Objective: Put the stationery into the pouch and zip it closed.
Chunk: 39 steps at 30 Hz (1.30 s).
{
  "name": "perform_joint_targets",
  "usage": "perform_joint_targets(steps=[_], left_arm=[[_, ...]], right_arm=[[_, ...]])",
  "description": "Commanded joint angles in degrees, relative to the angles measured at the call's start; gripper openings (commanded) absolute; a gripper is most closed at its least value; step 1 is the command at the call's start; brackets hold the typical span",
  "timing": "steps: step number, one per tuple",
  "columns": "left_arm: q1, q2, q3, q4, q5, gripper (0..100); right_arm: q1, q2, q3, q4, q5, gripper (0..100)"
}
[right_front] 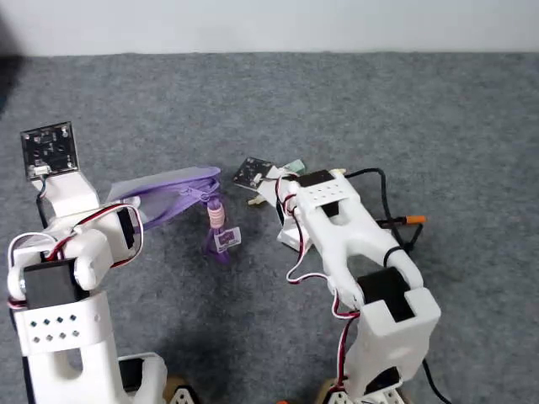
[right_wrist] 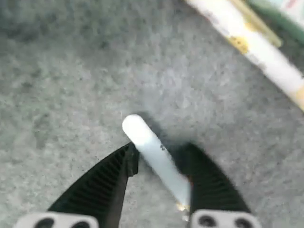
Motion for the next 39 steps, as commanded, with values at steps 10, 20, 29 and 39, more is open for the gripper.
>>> perform_joint_targets(steps=[10, 20, 29, 39], left_arm=[[0.0, -0.44, -0.66, -0.97, 0.62, 1], [0.0, -0.44, -1.1, -0.97, 0.7, 1], [1.23, 0.0, -6.37, 5.45, 0.79, 1], [13.1, -0.09, -19.21, 11.34, 8.26, 1]], right_arm=[[0.75, -12.62, 1.58, 2.33, -3.34, 0.8], [-2.68, -39.08, 4.48, 14.37, -20.22, 0.8], [-10.51, -62.11, 4.48, 15.69, -34.81, 0.8], [-18.24, -78.37, 4.31, 2.51, -38.07, 0.8]])
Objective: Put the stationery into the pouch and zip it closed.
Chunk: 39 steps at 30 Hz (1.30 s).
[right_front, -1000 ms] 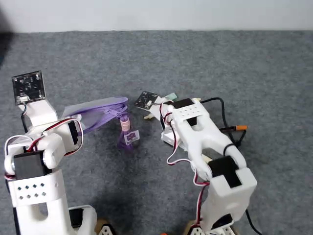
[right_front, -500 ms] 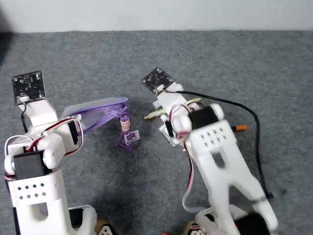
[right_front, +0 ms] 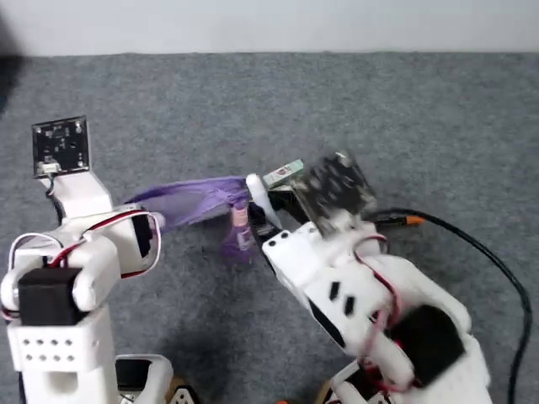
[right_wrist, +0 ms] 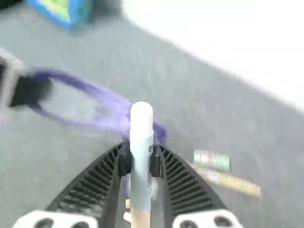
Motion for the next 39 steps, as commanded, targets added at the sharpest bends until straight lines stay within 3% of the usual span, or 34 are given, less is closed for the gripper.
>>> perform_joint_targets(steps=[1, 12, 20, 29, 39], left_arm=[[2.64, -0.09, -5.32, -0.53, 3.16, 1], [2.64, -0.09, 5.14, -8.0, 3.6, 1], [2.64, -0.09, 6.11, -8.35, 3.52, 1], [2.64, -0.09, 6.11, -8.44, 3.34, 1], [2.64, -0.09, 6.11, -8.26, 3.34, 1]], right_arm=[[-0.75, -3.74, -0.26, -7.08, -0.53, 0.8], [-1.01, -4.62, -0.35, -31.96, 5.27, 0.8], [-6.29, -1.36, 0.18, -39.43, 5.54, 0.8], [-8.75, 3.47, 14.42, -57.01, 5.54, 0.8], [-12.0, 3.56, 22.33, -60.35, 5.54, 0.9]])
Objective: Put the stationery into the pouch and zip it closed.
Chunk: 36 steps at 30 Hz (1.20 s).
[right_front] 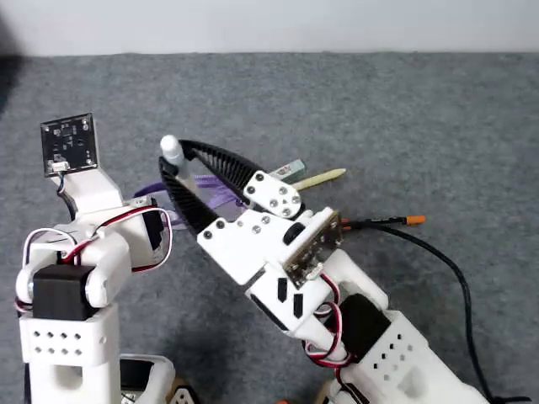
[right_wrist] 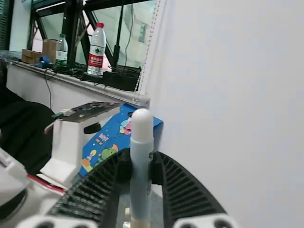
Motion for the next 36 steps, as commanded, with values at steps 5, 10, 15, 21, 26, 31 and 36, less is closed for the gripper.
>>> perform_joint_targets(steps=[5, 10, 15, 21, 26, 31, 36], left_arm=[[0.35, 0.18, -0.22, -1.23, 0.44, 1], [0.35, 0.18, -0.22, -1.23, 0.44, 1], [0.35, 0.18, -0.22, -1.14, 0.44, 1], [-0.09, -0.18, -0.22, -1.14, 0.44, 1], [-3.16, -0.09, -0.13, -1.05, 0.44, 1], [-3.34, 0.09, -0.13, -1.05, 0.44, 1], [-3.34, 0.09, -0.13, -1.05, 0.44, 1]], right_arm=[[-0.22, -0.4, 1.23, 4.88, 1.93, 7.5], [-0.22, -2.24, -0.79, 10.42, 0.88, 21.4], [4.53, -4.7, -2.37, 14.99, 0.7, 14.7], [20.97, -7.87, -2.64, 26.59, 0.7, 2.0], [32.75, -6.55, -2.55, 37.23, 0.88, 2.5], [38.81, 0.84, -2.55, 45.67, 1.41, 5.4], [41.54, 11.56, -2.55, 50.68, 10.55, 16.7]])
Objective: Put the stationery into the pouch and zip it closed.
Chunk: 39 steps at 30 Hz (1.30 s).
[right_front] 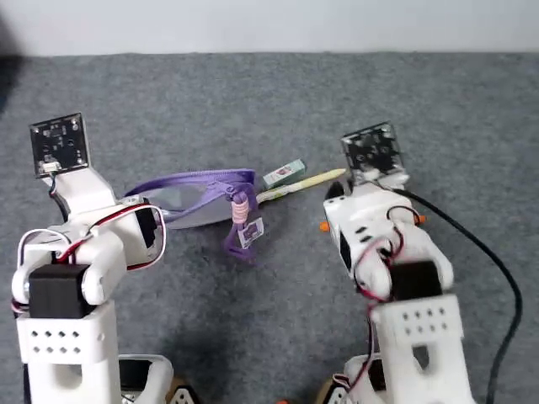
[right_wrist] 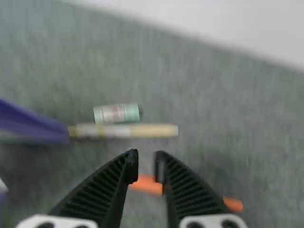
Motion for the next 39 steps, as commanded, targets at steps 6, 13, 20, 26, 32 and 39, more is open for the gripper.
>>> perform_joint_targets(steps=[6, 13, 20, 26, 32, 39], left_arm=[[-0.62, 0.0, -0.13, -0.97, 0.44, 1], [-0.53, -0.35, 1.89, -1.05, 0.44, 1], [-0.62, -0.35, 1.98, -1.05, 0.35, 1], [-0.62, -0.35, 1.98, -1.05, 0.35, 1], [-0.62, -0.35, 1.98, -1.05, 0.35, 1], [-0.62, -0.35, 1.98, -1.05, 0.35, 1]], right_arm=[[2.42, 16.31, -2.9, 4.62, 16.88, 22.9], [1.63, 26.59, -2.99, 1.45, 26.73, 22.9], [1.45, 35.38, -2.99, -6.29, 31.82, 22.9], [1.36, 44.09, -9.32, -9.36, 32.62, 22.9], [1.45, 56.13, -21.71, -4.79, 32.62, 22.8], [2.24, 64.4, -25.67, 0.48, 32.88, 16.5]])
